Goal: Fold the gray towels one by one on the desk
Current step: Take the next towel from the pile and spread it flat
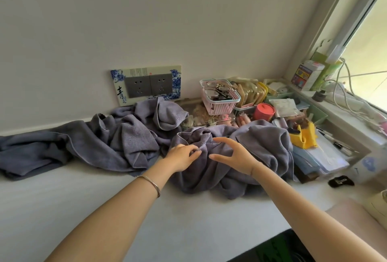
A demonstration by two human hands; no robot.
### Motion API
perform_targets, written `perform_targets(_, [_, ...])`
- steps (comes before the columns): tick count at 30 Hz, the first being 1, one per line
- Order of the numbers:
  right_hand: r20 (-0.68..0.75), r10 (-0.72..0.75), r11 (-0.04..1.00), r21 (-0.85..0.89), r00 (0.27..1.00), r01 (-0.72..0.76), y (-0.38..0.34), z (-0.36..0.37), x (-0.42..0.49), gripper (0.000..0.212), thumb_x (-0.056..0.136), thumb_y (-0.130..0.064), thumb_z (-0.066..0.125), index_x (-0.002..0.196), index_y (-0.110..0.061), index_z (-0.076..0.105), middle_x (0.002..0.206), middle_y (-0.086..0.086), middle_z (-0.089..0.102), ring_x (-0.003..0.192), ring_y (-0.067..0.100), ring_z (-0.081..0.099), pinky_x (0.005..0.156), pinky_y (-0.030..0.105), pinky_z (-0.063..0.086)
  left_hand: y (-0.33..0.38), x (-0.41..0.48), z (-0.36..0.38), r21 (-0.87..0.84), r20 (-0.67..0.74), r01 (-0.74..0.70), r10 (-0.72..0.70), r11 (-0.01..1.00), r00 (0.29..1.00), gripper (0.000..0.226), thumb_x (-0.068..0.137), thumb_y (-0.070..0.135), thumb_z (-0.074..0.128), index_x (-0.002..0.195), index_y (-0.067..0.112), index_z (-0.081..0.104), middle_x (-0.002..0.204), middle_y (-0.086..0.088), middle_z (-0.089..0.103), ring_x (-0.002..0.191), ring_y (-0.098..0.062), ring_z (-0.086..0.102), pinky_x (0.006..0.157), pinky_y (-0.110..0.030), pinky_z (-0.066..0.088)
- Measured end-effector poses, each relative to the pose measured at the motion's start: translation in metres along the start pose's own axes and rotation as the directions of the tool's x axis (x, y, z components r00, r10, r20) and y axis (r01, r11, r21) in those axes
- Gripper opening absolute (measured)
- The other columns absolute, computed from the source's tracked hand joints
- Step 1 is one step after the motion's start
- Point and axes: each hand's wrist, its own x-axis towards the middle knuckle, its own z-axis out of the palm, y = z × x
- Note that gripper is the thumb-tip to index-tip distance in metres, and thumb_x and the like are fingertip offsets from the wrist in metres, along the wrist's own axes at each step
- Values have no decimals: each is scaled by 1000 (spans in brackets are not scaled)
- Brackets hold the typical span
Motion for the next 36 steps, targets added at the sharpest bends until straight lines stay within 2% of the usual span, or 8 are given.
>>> perform_targets(6, [206,-41,996,-69,978,56,-7,-3,23,71,74,-36,79,135,-26,45,137,-7,48,126,5,38,105,18,29,5,12,-17,-48,-144,-182,173,982,974,33,89,52,53,84,24,69,86,-3,68,101,-22,57,90,-32,32])
perform_targets(12, [232,17,988,-153,973,19,-19,-17,38,86,58,-71,73,126,-22,54,119,-6,62,111,12,56,100,31,44,28,-5,-85,-325,-212,-327,269,887,940,42,95,40,49,62,14,47,58,-3,39,61,-10,42,67,-24,31])
perform_targets(17, [205,11,998,-62,979,2,-49,-71,33,41,70,-54,73,92,-19,69,83,-9,72,79,1,66,80,21,52,21,-16,-131,-525,-311,-323,176,788,934,52,96,41,42,73,-5,45,63,-5,30,59,-11,32,65,-24,28])
perform_targets(20, [167,17,999,-43,986,-10,-65,-103,24,27,76,-45,72,77,-19,68,64,-18,68,67,0,65,61,9,45,21,-28,-157,-508,-353,-332,160,795,922,49,93,44,46,66,4,43,56,6,28,54,-7,29,63,-25,27])
perform_targets(24, [54,-107,990,-83,993,111,-111,-136,20,76,58,-73,71,91,-4,69,79,0,71,75,14,67,72,31,52,41,-60,-205,-408,-276,-303,200,861,940,34,73,58,62,79,26,73,67,19,67,66,1,62,66,-12,46])
perform_targets(30, [1,-293,953,-75,956,292,-216,-186,2,78,49,-73,74,85,-5,69,77,9,65,72,18,60,70,39,50,65,-119,-286,-367,-386,-315,164,875,908,58,64,59,65,103,17,74,96,-2,74,93,-15,68,88,-33,52])
perform_targets(33, [-12,-408,905,-139,913,402,-274,-202,-10,93,42,-81,70,89,0,66,76,8,64,72,15,57,71,35,48,71,-159,-331,-325,-491,-353,163,877,856,58,62,58,66,93,10,74,82,0,74,72,-7,66,71,-23,52])
perform_targets(36, [-11,-511,847,-172,859,502,-328,-206,-26,85,48,-76,70,90,-3,68,92,24,68,77,22,62,82,50,53,71,-201,-367,-286,-569,-378,162,881,806,50,64,55,65,88,12,73,71,6,70,63,0,62,58,-10,47])
